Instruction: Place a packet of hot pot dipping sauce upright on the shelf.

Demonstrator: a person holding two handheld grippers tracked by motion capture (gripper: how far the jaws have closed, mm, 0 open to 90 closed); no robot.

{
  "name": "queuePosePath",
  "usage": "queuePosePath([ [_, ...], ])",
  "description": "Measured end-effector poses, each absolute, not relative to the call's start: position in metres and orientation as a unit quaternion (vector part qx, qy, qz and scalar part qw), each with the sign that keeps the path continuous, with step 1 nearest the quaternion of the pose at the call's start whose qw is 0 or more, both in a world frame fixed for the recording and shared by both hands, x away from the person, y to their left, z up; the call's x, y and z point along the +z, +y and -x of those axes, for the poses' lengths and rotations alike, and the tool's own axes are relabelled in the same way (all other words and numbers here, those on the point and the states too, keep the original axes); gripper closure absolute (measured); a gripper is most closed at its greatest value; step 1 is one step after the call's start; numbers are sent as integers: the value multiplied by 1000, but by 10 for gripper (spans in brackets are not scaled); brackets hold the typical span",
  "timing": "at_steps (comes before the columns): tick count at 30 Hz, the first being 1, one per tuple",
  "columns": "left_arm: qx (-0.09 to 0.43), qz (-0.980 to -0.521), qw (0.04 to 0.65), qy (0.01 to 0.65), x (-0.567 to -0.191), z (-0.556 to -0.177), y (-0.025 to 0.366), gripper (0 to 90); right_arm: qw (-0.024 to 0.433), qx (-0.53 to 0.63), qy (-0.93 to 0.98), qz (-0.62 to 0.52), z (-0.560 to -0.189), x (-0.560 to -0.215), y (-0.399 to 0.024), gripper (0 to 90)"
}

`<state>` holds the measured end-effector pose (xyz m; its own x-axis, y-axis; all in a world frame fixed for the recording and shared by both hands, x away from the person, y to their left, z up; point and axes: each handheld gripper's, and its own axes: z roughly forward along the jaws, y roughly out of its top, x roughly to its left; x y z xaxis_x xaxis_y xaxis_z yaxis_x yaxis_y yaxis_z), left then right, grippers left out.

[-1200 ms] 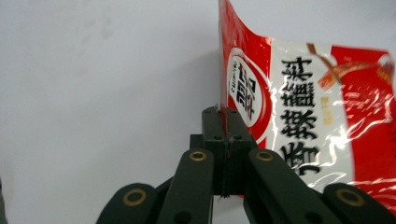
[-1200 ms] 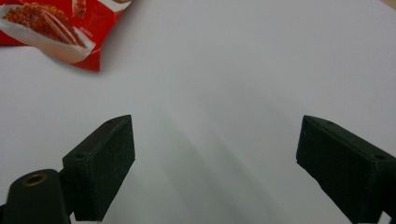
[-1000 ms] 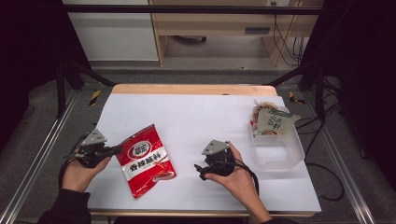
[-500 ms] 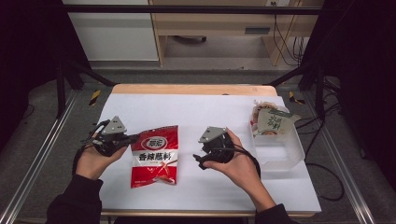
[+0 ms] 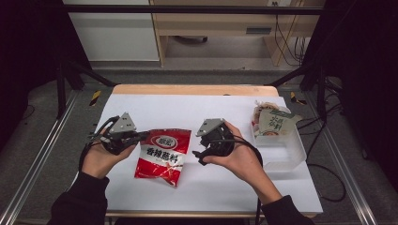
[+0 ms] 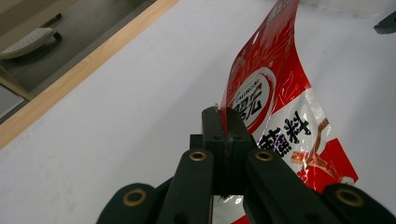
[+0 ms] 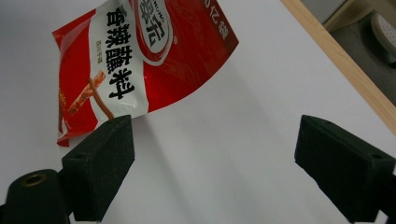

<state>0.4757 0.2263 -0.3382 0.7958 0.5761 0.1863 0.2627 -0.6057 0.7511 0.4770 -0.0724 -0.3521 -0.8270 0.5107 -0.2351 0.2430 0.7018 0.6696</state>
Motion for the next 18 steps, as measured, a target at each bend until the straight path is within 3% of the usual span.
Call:
queuePosePath([
  [18,217,-875,372,220,-324,-472,213,900,183,329,904,-203,-485,-336,-66,180],
])
